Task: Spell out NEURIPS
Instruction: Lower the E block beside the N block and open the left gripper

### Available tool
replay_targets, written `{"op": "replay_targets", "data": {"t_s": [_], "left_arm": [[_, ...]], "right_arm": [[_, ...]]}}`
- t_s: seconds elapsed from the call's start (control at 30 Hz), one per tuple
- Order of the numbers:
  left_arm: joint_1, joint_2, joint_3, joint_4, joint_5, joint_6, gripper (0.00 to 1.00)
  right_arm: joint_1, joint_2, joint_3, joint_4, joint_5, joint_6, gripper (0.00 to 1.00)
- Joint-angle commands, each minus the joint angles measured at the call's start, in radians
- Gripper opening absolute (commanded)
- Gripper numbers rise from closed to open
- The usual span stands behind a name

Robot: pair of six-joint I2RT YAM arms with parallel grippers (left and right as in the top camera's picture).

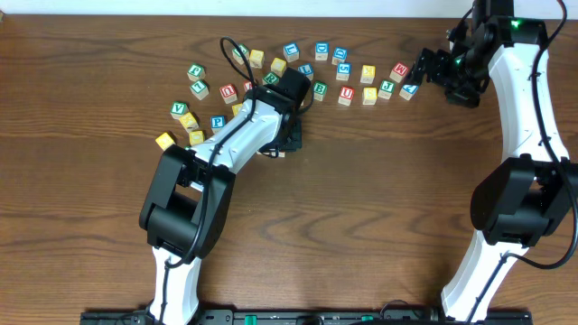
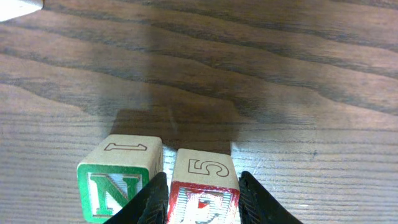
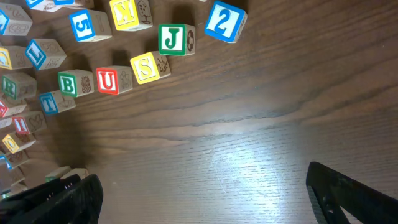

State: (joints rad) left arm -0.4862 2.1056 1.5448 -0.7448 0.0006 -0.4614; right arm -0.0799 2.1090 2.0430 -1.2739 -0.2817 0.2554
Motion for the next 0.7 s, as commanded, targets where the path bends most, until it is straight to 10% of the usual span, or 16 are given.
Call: {"op": "replay_targets", "data": {"t_s": [0.0, 0.67], "left_arm": [[0.003, -0.001, -0.004, -0.012, -0.012, -0.066, 0.34], [0.003, -0.002, 0.018, -0.014, -0.012, -0.075, 0.46]], "right_arm": [[0.01, -0.039, 0.018, -0.002, -0.005, -0.01, 0.99], [0.01, -0.039, 0.018, -0.002, -0.005, -0.01, 0.99]]}}
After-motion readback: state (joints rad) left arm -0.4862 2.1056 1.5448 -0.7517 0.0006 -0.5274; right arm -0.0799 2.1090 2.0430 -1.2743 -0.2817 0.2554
